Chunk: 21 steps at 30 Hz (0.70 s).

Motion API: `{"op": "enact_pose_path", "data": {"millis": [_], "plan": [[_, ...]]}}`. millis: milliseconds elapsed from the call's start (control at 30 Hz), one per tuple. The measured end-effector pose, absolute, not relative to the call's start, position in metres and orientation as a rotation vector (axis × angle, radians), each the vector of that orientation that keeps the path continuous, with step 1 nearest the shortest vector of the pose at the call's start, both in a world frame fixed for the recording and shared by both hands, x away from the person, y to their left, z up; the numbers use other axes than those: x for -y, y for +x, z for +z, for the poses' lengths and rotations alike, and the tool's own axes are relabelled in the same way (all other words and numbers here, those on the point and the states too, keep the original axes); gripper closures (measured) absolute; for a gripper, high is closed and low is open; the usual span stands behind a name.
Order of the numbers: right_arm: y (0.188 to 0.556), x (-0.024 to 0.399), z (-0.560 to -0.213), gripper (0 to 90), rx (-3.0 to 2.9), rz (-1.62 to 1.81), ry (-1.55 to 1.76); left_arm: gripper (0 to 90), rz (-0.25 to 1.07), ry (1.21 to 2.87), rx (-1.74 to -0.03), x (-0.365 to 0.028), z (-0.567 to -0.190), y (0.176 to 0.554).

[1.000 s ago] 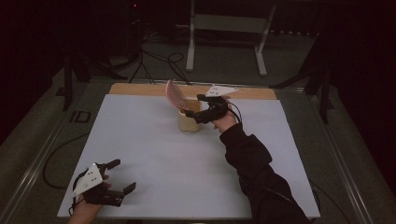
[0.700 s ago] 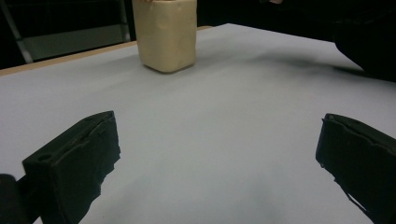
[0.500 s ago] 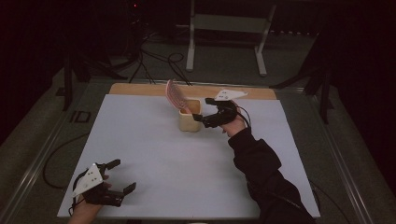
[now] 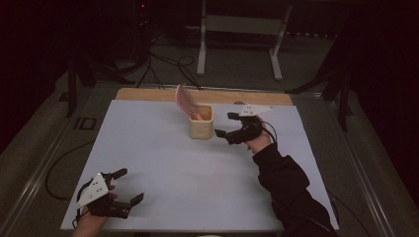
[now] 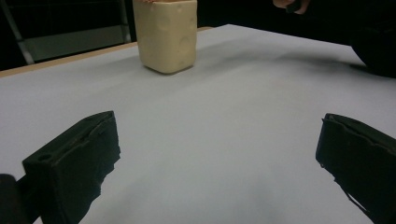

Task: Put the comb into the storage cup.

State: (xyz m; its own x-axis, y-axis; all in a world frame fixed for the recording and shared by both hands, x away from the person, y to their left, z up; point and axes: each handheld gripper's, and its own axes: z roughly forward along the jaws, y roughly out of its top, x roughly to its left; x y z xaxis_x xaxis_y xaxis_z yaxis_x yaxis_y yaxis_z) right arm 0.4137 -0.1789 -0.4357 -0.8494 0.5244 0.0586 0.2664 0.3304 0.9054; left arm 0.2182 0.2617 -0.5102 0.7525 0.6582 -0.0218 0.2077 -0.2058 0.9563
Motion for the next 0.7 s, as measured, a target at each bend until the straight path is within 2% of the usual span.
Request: {"op": "enact_pose_path", "data": {"millis": [700], "plan": [[0.373,0.216,-0.466,10.1,-2.392,1.529,0.773,0.0,0.475,1.771,-0.681,-0.261,-0.51,0.218]]}}
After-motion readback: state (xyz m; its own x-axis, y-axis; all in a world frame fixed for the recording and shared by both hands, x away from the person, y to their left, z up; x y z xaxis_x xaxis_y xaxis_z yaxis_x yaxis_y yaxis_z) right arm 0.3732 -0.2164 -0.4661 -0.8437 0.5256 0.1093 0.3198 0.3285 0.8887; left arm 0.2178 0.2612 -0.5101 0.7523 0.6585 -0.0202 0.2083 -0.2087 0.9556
